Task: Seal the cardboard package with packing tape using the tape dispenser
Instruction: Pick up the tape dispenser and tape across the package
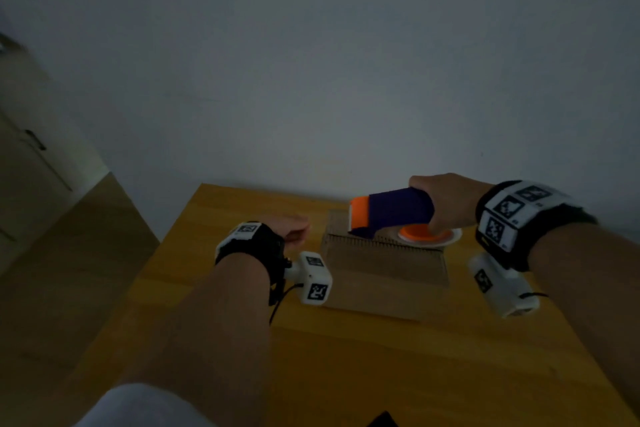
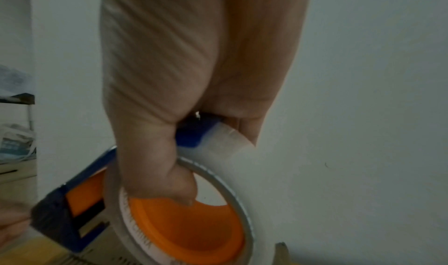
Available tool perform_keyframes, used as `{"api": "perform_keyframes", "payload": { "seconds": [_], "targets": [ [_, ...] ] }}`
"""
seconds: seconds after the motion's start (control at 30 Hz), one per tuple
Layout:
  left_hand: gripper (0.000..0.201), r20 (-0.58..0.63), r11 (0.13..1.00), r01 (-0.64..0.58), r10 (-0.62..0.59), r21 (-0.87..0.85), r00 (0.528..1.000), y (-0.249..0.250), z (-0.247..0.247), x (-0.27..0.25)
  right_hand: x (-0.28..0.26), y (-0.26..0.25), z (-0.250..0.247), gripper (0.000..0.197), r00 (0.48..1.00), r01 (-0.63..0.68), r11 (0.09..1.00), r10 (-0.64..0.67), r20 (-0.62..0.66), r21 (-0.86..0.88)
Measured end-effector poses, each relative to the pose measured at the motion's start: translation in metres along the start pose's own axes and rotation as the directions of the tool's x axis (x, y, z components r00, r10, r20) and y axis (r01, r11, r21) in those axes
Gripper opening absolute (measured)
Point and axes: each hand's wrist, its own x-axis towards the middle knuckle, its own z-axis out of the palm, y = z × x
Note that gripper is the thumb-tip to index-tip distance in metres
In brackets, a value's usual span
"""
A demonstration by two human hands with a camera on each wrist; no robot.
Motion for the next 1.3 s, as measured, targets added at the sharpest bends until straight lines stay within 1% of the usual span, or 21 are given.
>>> {"api": "perform_keyframes", "payload": {
  "seconds": [0.07, 0.2, 0.33, 0.43, 0.53, 0.7, 0.93, 1.0, 1.17, 1.2, 1.23, 1.3],
  "targets": [
    [0.013, -0.009, 0.999, -0.002, 0.003, 0.036, 1.000, -0.002, 0.005, 0.001, 0.001, -0.002, 0.002, 0.044, 1.000, -0.001, 0.999, 0.002, 0.008, -0.032],
    [0.028, -0.008, 0.989, 0.001, 0.000, 0.151, 1.000, -0.007, 0.003, 0.012, 0.007, -0.006, 0.010, 0.042, 1.000, -0.014, 0.998, 0.015, 0.015, -0.063],
    [0.031, -0.036, 0.983, 0.009, -0.002, 0.185, 0.999, -0.012, 0.000, 0.021, 0.013, -0.009, 0.014, 0.043, 0.999, -0.030, 0.998, 0.032, 0.017, -0.059],
    [0.030, -0.060, 0.983, 0.018, -0.007, 0.181, 0.998, -0.017, -0.001, 0.026, 0.017, -0.011, 0.015, 0.046, 0.999, -0.026, 0.998, 0.028, 0.029, -0.055],
    [0.029, -0.059, 0.985, 0.049, -0.040, 0.164, 0.998, -0.018, 0.000, 0.032, 0.019, -0.014, 0.014, 0.047, 0.998, -0.021, 0.999, 0.024, 0.054, -0.048],
    [0.027, -0.070, 0.986, 0.067, -0.057, 0.155, 0.996, -0.017, 0.002, 0.043, 0.021, -0.017, 0.011, 0.047, 0.998, -0.022, 0.998, 0.026, 0.063, -0.055],
    [0.017, -0.079, 0.957, 0.150, -0.135, 0.247, 0.988, -0.020, 0.013, 0.049, 0.025, -0.018, 0.016, 0.050, 0.993, -0.045, 0.998, 0.050, 0.103, -0.043],
    [0.017, -0.081, 0.944, 0.172, -0.155, 0.282, 0.985, -0.023, 0.021, 0.052, 0.027, -0.018, 0.017, 0.051, 0.992, -0.047, 0.998, 0.053, 0.112, -0.047],
    [0.028, -0.021, 0.907, 0.164, -0.169, 0.389, 0.985, -0.031, 0.033, 0.066, 0.031, -0.019, 0.019, 0.054, 0.992, -0.044, 0.997, 0.052, 0.118, -0.071],
    [0.037, -0.020, 0.898, 0.159, -0.165, 0.411, 0.986, -0.033, 0.033, 0.068, 0.031, -0.020, 0.020, 0.054, 0.992, -0.043, 0.996, 0.051, 0.115, -0.074],
    [0.050, -0.035, 0.891, 0.147, -0.146, 0.430, 0.989, -0.034, 0.033, 0.068, 0.031, -0.019, 0.019, 0.054, 0.992, -0.044, 0.996, 0.053, 0.112, -0.081],
    [0.072, -0.109, 0.857, 0.125, -0.081, 0.499, 0.991, -0.034, 0.029, 0.065, 0.029, -0.018, 0.019, 0.053, 0.993, -0.047, 0.994, 0.056, 0.103, -0.096]
  ]
}}
